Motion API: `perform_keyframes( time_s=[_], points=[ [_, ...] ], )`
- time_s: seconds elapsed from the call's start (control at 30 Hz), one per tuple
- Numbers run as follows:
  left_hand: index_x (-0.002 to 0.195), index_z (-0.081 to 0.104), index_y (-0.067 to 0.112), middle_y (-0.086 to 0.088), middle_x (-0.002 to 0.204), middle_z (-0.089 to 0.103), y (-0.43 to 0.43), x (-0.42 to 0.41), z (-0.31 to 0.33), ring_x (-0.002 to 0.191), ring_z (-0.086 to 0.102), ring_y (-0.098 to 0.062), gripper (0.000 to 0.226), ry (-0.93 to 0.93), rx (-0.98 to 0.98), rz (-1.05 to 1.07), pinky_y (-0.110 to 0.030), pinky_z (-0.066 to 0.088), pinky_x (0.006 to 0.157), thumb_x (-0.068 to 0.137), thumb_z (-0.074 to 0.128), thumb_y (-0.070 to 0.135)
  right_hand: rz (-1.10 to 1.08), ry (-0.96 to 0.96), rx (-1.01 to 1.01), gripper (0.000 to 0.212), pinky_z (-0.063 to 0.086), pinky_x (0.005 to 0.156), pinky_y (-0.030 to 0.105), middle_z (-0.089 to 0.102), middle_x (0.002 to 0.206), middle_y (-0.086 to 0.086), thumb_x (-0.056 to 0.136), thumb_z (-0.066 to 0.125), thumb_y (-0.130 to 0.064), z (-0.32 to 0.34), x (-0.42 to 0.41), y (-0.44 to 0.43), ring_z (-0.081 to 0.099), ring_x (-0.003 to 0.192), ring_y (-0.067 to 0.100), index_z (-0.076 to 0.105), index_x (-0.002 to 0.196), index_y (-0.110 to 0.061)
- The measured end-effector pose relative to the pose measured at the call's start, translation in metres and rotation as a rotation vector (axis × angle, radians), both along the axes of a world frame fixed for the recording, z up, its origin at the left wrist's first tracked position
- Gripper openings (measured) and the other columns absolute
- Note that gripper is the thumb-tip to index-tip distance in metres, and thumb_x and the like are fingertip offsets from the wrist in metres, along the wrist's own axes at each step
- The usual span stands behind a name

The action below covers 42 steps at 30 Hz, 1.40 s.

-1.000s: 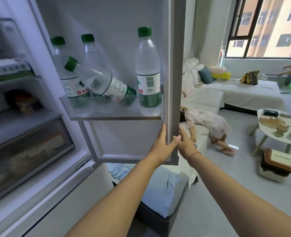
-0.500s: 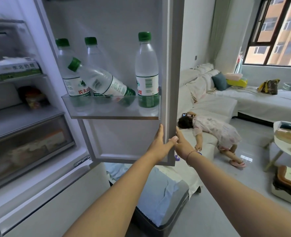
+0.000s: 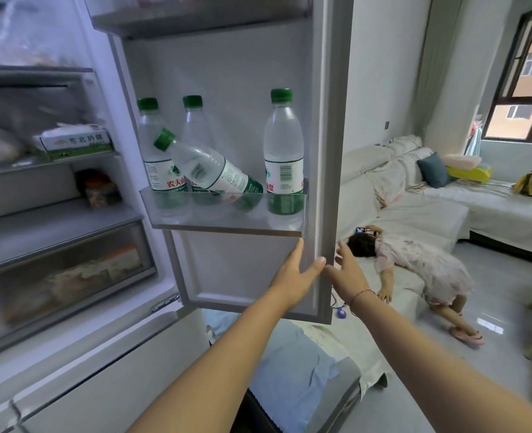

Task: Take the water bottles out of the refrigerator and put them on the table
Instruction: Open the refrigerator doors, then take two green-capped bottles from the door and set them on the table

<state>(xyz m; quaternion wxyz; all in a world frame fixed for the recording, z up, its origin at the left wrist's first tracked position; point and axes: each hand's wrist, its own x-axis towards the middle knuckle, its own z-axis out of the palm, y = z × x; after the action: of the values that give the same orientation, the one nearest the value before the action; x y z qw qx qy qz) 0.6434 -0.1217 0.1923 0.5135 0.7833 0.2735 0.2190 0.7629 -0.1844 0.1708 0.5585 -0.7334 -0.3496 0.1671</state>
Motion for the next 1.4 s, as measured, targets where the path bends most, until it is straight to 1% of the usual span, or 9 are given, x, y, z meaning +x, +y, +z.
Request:
perform_keyframes(
  time_s=[0.13, 0.23, 0.53, 0.63, 0.73, 0.87, 1.13, 1.27, 1.4],
  points=[
    [0.11, 0.063, 0.026, 0.013, 0.097, 0.066, -0.002, -0.044, 0.014, 0.092, 0.06, 0.001, 0.023, -0.289, 0.133, 0.364, -0.004, 0.039, 0.072, 0.093, 0.055, 0.039, -0.2, -0.221, 0.365, 0.054, 0.033, 0.102, 0.026, 0.045, 0.134, 0.008, 0.088, 0.053, -0.012, 0.063, -0.024, -0.002, 0.044, 0.124, 0.018, 0.036, 0.138, -0.008],
    [0.084, 0.059, 0.027, 0.01, 0.074, 0.061, 0.005, -0.079, 0.026, 0.066, 0.054, 0.006, 0.017, -0.449, 0.199, 0.61, -0.004, 0.04, 0.06, 0.092, 0.055, 0.042, -0.173, -0.398, 0.506, 0.066, 0.032, 0.105, 0.026, 0.044, 0.135, 0.005, 0.084, 0.059, -0.038, 0.116, -0.05, 0.003, 0.041, 0.124, 0.012, 0.035, 0.139, -0.011],
    [0.134, 0.045, 0.016, 0.002, 0.13, 0.05, 0.073, -0.103, 0.104, 0.12, 0.046, -0.013, 0.053, -0.495, 0.205, 0.768, -0.024, 0.033, 0.094, 0.09, 0.058, 0.042, -0.196, -0.49, 0.252, 0.086, 0.028, 0.109, 0.047, 0.046, 0.139, -0.002, 0.075, 0.067, -0.054, 0.154, -0.073, 0.041, 0.044, 0.127, 0.017, 0.027, 0.143, -0.019],
    [0.13, 0.045, 0.014, -0.002, 0.127, 0.053, 0.088, -0.096, 0.117, 0.12, 0.048, -0.018, 0.052, -0.462, 0.146, 0.702, -0.027, 0.037, 0.096, 0.089, 0.059, 0.043, -0.293, -0.635, 0.126, 0.076, 0.024, 0.102, 0.041, 0.053, 0.124, -0.007, 0.073, 0.063, -0.059, 0.153, -0.07, 0.049, 0.05, 0.116, 0.017, 0.035, 0.135, -0.025],
    [0.102, 0.048, 0.014, -0.002, 0.095, 0.055, 0.096, -0.088, 0.123, 0.095, 0.054, -0.024, 0.043, -0.406, 0.121, 0.669, -0.032, 0.042, 0.082, 0.085, 0.061, 0.051, -0.339, -0.69, 0.05, 0.075, 0.024, 0.1, 0.041, 0.059, 0.107, -0.009, 0.07, 0.059, -0.065, 0.156, -0.068, 0.054, 0.056, 0.105, 0.017, 0.034, 0.129, -0.027],
    [0.102, 0.046, 0.015, 0.001, 0.104, 0.06, 0.102, -0.081, 0.131, 0.101, 0.058, -0.025, 0.056, -0.333, 0.151, 0.702, -0.05, 0.041, 0.101, 0.073, 0.07, 0.058, -0.328, -0.633, -0.025, 0.082, 0.026, 0.094, 0.037, 0.056, 0.089, -0.011, 0.069, 0.059, -0.068, 0.159, -0.066, 0.061, 0.061, 0.089, 0.02, 0.027, 0.131, -0.024],
    [0.119, 0.048, 0.024, 0.007, 0.108, 0.059, 0.106, -0.074, 0.131, 0.103, 0.054, -0.018, 0.079, -0.367, 0.505, 0.619, -0.029, 0.043, 0.084, 0.055, 0.079, 0.06, -0.404, -0.494, -0.021, 0.057, 0.025, 0.077, 0.034, 0.043, 0.07, -0.021, 0.063, 0.064, -0.064, 0.156, -0.067, 0.076, 0.043, 0.072, 0.014, 0.033, 0.095, -0.029],
    [0.119, 0.035, 0.039, 0.025, 0.094, 0.057, 0.1, -0.062, 0.136, 0.088, 0.057, -0.005, 0.074, -0.425, 0.393, 0.399, -0.017, 0.042, 0.067, 0.061, 0.078, 0.055, -0.402, -0.467, -0.033, 0.056, 0.029, 0.077, 0.033, 0.044, 0.066, -0.026, 0.061, 0.063, -0.069, 0.158, -0.064, 0.074, 0.04, 0.059, 0.001, 0.034, 0.091, -0.032],
    [0.123, 0.041, 0.029, 0.016, 0.101, 0.063, 0.11, -0.05, 0.142, 0.094, 0.06, -0.011, 0.075, -0.381, 0.283, 0.297, -0.02, 0.046, 0.075, 0.063, 0.083, 0.043, -0.321, -0.458, -0.056, 0.056, 0.037, 0.084, 0.035, 0.049, 0.073, -0.026, 0.063, 0.067, -0.063, 0.162, -0.063, 0.069, 0.05, 0.075, 0.01, 0.039, 0.099, -0.03]
  ],
)
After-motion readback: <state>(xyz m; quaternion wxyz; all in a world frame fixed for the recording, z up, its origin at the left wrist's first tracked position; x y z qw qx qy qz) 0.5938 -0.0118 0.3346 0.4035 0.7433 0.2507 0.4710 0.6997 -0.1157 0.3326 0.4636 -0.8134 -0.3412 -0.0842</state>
